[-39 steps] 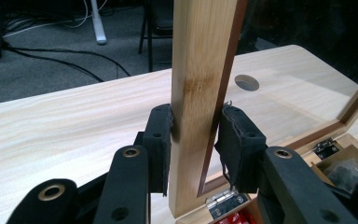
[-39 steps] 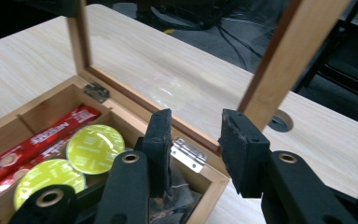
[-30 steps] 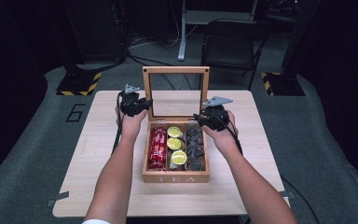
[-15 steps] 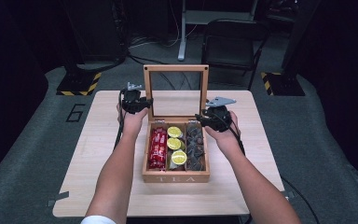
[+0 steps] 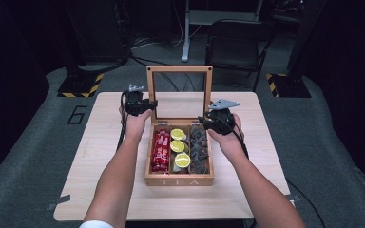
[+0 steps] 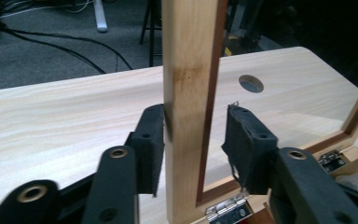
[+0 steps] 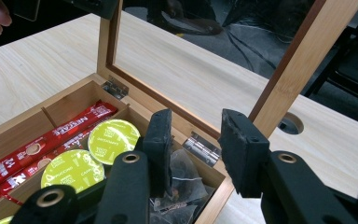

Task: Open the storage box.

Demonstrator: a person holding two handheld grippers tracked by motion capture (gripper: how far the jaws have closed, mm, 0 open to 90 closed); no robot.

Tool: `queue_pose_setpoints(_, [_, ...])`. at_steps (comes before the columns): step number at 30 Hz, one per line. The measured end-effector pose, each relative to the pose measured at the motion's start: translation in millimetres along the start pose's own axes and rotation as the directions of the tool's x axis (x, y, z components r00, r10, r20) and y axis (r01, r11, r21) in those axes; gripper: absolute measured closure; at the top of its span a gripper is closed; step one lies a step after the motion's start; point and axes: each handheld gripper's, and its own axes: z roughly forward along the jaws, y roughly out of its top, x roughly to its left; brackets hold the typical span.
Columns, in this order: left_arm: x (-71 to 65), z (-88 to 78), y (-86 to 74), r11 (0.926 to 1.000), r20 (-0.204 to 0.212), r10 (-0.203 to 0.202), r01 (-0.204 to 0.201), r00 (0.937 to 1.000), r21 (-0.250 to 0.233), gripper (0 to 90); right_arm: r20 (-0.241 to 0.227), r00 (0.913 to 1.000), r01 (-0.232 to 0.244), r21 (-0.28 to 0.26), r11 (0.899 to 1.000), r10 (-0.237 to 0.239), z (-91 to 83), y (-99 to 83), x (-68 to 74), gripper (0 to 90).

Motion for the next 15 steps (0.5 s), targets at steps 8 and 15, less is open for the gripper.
queue_pose_setpoints(8, [-3.5, -16.2, 5.6, 0.9996, 0.015, 0.007, -0.007, 0.9999, -0.028, 47.1, -0.007, 0.9997, -0.025, -0.009, 1.000, 0.025, -6.7, -2.1, 2.3, 55.8])
queue_pose_setpoints(15, [-3.6, -34.1, 9.4, 0.9983, 0.029, 0.057, -0.057, 0.9979, -0.015, 46.9, -0.042, 0.9985, 0.035, -0.013, 0.999, -0.035, -15.7, -13.1, 15.3, 51.4])
